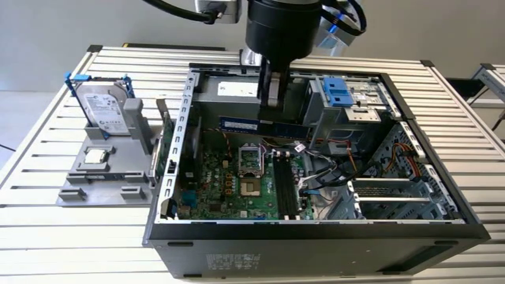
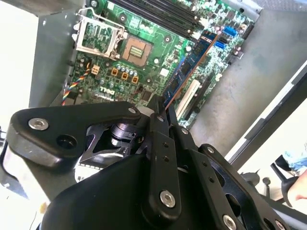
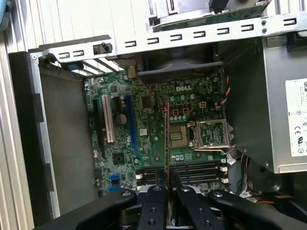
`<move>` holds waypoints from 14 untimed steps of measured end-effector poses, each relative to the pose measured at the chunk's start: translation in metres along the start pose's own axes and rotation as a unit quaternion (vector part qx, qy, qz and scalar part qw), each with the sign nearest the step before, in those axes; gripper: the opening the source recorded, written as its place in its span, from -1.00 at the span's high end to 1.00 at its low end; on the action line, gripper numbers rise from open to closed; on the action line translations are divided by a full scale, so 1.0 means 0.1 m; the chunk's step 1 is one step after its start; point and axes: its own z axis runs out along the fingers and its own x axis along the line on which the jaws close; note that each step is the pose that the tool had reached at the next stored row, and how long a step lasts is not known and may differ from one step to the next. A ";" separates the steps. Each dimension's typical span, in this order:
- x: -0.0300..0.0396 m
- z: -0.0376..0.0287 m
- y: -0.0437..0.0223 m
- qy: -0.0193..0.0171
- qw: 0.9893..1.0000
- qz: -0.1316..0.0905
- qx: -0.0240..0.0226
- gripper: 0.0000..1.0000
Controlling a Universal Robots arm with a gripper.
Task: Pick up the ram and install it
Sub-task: 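Pick up the ram and move it above insertion slot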
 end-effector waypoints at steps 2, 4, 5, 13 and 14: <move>-0.005 -0.001 -0.035 0.000 1.000 -0.003 0.000 1.00; -0.010 -0.001 -0.072 0.000 1.000 -0.007 0.001 1.00; -0.013 -0.002 -0.090 0.000 1.000 -0.009 0.001 1.00; -0.034 -0.005 -0.241 0.000 1.000 -0.024 0.002 1.00; -0.036 -0.005 -0.259 0.000 1.000 -0.026 0.002 1.00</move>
